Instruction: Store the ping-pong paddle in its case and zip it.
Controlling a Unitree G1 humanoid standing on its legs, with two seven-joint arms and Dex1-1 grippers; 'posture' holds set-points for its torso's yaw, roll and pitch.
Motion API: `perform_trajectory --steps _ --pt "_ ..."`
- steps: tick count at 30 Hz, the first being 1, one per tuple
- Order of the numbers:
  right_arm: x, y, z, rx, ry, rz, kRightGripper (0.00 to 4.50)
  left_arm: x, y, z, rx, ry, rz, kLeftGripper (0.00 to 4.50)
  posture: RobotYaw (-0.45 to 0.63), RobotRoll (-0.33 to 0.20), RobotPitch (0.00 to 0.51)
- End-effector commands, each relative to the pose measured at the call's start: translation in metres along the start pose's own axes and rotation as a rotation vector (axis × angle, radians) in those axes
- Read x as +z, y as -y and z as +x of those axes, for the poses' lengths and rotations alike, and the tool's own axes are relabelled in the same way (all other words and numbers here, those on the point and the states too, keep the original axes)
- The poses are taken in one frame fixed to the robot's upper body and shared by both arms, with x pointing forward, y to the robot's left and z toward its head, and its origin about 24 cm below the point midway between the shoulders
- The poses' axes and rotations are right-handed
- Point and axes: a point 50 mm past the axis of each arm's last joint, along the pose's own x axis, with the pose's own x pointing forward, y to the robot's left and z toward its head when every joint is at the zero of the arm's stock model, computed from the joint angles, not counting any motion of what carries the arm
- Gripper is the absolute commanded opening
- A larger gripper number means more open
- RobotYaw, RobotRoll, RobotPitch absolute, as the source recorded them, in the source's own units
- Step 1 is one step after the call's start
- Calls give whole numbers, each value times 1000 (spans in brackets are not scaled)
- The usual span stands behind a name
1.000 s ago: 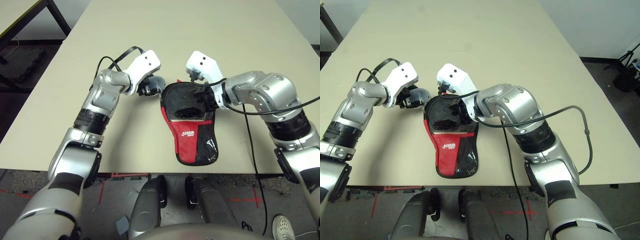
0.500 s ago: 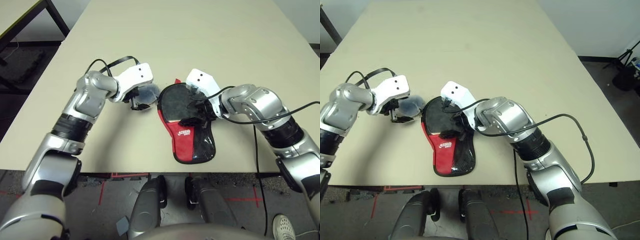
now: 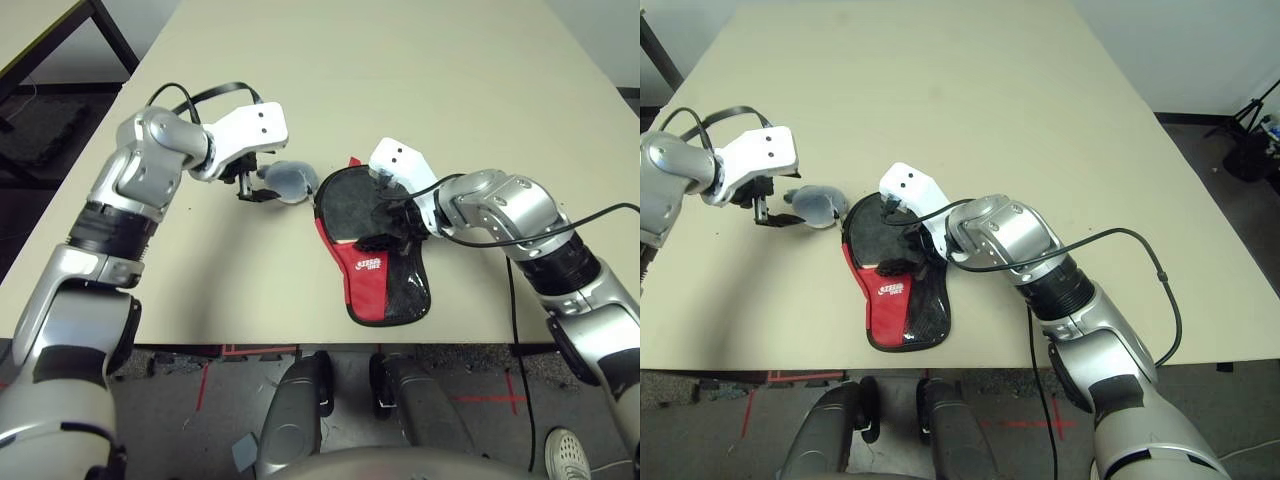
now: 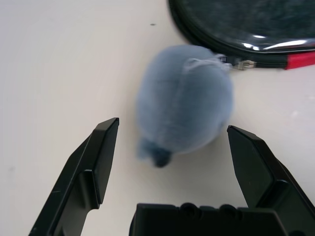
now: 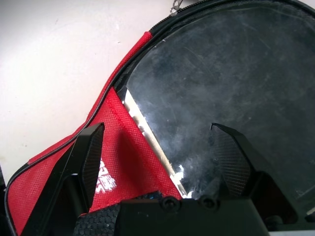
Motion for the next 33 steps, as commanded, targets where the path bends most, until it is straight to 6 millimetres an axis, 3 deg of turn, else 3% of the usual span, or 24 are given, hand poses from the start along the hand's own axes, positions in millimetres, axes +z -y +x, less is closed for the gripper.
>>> perform_trajectory --steps 1,13,30,33 --pt "-4 -2 6 6 -13 -1 4500 -7 3 4 -50 -31 16 4482 -86 0 169" --pt "-6 -2 9 1 -12 6 4500 -13 -1 17 -115 -56 136 4482 -91 0 163" --pt "-7 -2 15 -7 -21 -3 4500 -15 19 70 -212 1 50 4482 -112 0 174" --pt "-8 -1 16 -17 -29 -28 4500 -18 21 72 -220 -15 47 3934 -112 0 178"
